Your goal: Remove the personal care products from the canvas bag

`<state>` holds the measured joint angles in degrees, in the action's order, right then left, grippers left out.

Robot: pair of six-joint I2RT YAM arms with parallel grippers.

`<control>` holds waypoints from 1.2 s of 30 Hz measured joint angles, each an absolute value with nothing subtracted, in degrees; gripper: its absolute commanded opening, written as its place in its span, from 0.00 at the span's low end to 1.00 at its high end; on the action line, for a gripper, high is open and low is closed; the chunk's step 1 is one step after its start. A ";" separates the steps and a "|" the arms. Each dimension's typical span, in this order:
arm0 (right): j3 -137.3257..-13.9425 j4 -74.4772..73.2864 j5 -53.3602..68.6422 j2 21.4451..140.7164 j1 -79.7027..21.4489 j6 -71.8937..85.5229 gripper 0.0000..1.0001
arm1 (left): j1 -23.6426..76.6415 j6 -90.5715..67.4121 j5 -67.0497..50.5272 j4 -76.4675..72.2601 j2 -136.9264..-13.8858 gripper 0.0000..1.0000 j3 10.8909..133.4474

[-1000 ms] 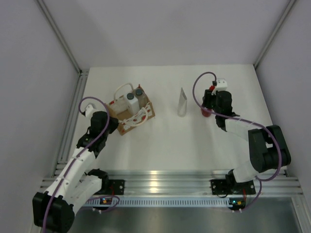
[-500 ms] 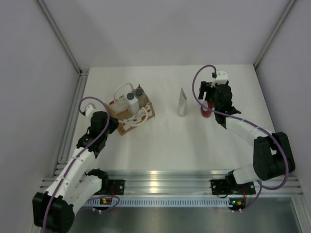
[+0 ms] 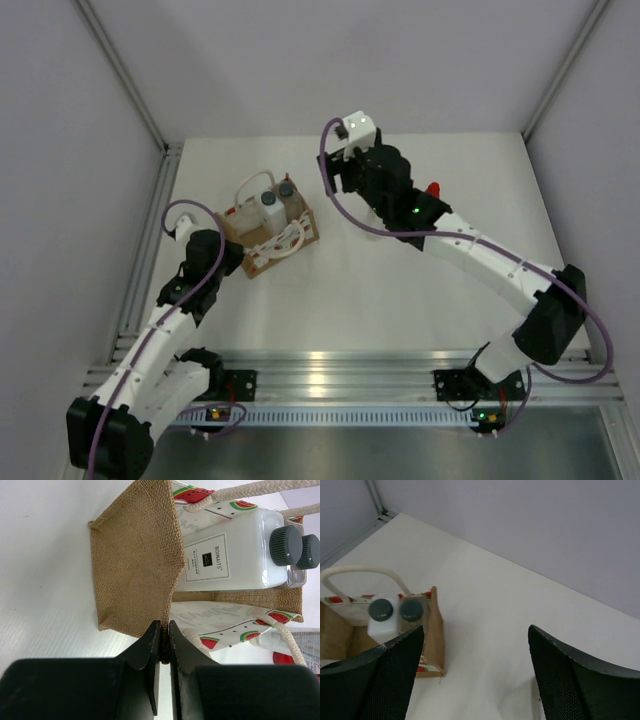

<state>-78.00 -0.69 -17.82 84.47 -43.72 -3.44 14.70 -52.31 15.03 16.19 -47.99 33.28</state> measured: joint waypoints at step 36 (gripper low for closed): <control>-119.33 -22.70 -11.86 127.59 -54.59 5.61 0.59 | 14.72 -51.72 14.33 17.04 -46.59 0.00 33.10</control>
